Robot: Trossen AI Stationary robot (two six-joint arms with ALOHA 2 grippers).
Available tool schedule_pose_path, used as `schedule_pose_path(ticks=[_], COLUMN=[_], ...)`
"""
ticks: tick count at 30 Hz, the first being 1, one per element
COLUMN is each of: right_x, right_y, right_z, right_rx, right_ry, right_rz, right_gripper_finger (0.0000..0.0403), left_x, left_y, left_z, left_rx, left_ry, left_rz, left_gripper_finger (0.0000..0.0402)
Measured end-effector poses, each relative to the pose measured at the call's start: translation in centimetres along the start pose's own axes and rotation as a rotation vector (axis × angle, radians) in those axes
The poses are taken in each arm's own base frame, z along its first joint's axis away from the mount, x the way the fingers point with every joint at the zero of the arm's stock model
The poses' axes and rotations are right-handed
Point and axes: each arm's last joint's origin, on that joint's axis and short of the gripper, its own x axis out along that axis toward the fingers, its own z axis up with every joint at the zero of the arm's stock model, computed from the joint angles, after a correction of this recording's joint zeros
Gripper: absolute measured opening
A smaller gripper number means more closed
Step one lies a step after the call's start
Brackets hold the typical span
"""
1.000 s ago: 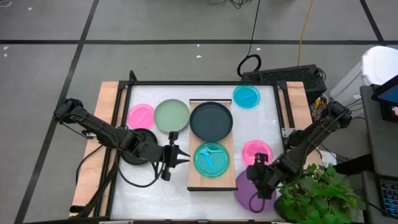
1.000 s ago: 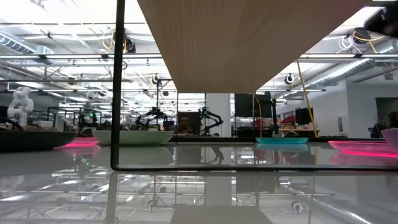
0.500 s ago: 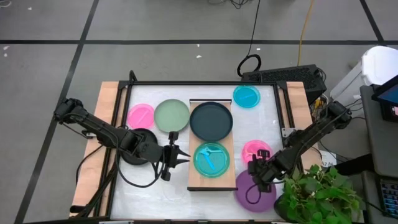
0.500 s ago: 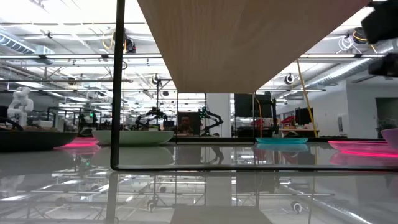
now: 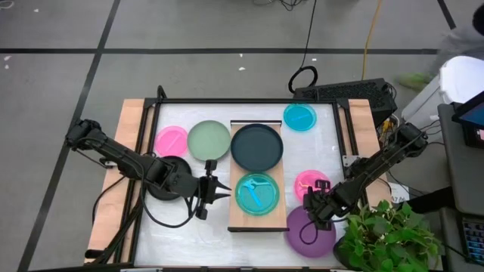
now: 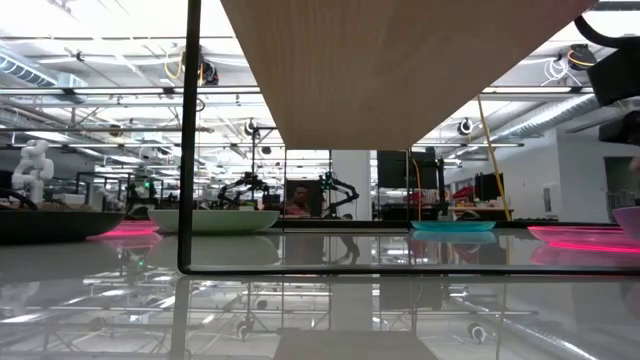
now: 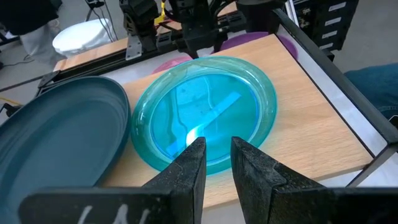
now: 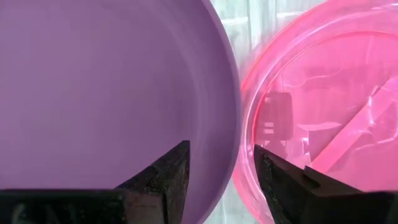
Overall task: Place and stack plates onto a shelf
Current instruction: Stack the purple plate on top of the dark green plate on the shelf
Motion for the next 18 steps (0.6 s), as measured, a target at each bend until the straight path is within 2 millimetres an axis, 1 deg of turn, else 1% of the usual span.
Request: schedule_pose_path(ticks=[4, 7, 12, 18], right_x=[0.0, 0.5, 1.6, 1.7], right_y=[0.0, -0.2, -0.6, -0.8], right_z=[0.0, -0.2, -0.8, -0.9], right_rx=[0.000, 0.003, 0.008, 0.027], right_ry=[-0.002, -0.001, 0.008, 0.013], right_rz=[-0.005, -0.003, 0.024, 0.022], right_gripper_finger=[0.0157, 0.0143, 0.0099, 0.0047], left_x=[0.0, 0.0, 0.0, 0.0], left_y=[0.0, 0.0, 0.0, 0.1], left_z=[0.0, 0.0, 0.0, 0.0], left_rx=[0.000, 0.000, 0.001, 0.002], left_ry=[0.000, 0.000, 0.000, 0.000], left_rz=[0.000, 0.000, 0.000, 0.003], left_gripper_finger=[0.0081, 0.0081, 0.0081, 0.0081])
